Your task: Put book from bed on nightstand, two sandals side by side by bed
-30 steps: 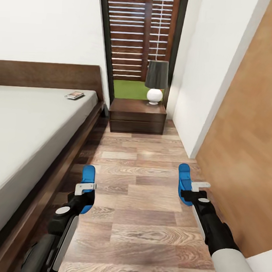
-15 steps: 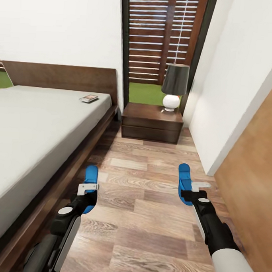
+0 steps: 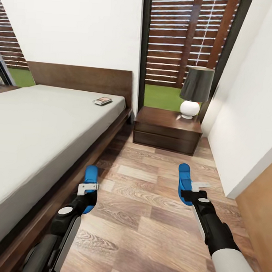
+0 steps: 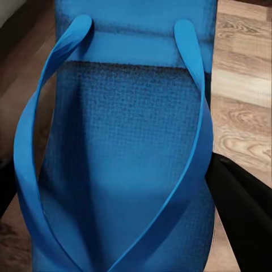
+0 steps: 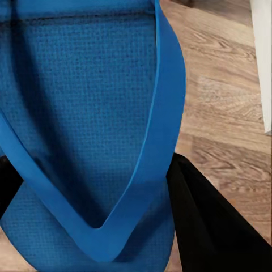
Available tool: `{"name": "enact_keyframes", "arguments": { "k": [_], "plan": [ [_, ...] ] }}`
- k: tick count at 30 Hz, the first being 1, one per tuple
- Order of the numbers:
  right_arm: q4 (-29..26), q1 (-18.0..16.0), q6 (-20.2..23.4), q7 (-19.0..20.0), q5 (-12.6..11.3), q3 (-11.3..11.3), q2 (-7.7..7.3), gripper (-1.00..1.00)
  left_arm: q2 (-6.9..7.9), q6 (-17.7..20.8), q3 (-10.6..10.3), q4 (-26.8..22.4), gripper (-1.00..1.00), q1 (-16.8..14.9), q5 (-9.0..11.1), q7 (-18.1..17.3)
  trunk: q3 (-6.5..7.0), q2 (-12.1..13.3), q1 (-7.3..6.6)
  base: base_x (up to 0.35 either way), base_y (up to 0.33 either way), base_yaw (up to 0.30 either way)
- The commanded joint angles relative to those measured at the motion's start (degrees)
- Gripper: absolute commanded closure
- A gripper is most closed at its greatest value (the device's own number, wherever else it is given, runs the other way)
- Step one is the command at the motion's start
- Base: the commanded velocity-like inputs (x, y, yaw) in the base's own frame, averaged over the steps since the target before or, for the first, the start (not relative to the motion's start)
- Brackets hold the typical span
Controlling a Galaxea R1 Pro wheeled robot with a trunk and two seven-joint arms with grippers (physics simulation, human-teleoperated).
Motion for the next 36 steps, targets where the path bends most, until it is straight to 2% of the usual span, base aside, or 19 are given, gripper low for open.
{"name": "enact_keyframes", "arguments": {
  "k": [1, 9, 22, 36],
  "plan": [
    [-0.09, -0.01, 0.38, -0.06, 0.36, 0.03, -0.02, 1.00, 0.00, 0.29, -0.08, -0.06, 1.00, -0.04, 0.22, 0.35, -0.05, -0.02, 0.02, 0.314, -0.189, 0.269],
    [-0.09, -0.01, 0.38, -0.06, 0.36, 0.02, -0.01, 1.00, 0.00, 0.29, -0.08, -0.06, 1.00, -0.04, 0.21, 0.39, -0.05, -0.02, 0.02, 0.310, -0.193, 0.237],
    [-0.09, -0.01, 0.33, -0.06, 0.25, 0.02, -0.01, 1.00, -0.05, 0.27, -0.08, -0.06, 1.00, -0.04, 0.21, 0.40, -0.05, -0.02, 0.02, 0.299, -0.204, 0.027],
    [-0.09, -0.01, 0.35, -0.06, 0.36, 0.02, -0.05, 1.00, -0.09, 0.22, -0.28, -0.06, 1.00, -0.04, 0.13, 0.40, -0.05, -0.02, 0.02, 0.283, -0.225, 0.251]
  ]
}}
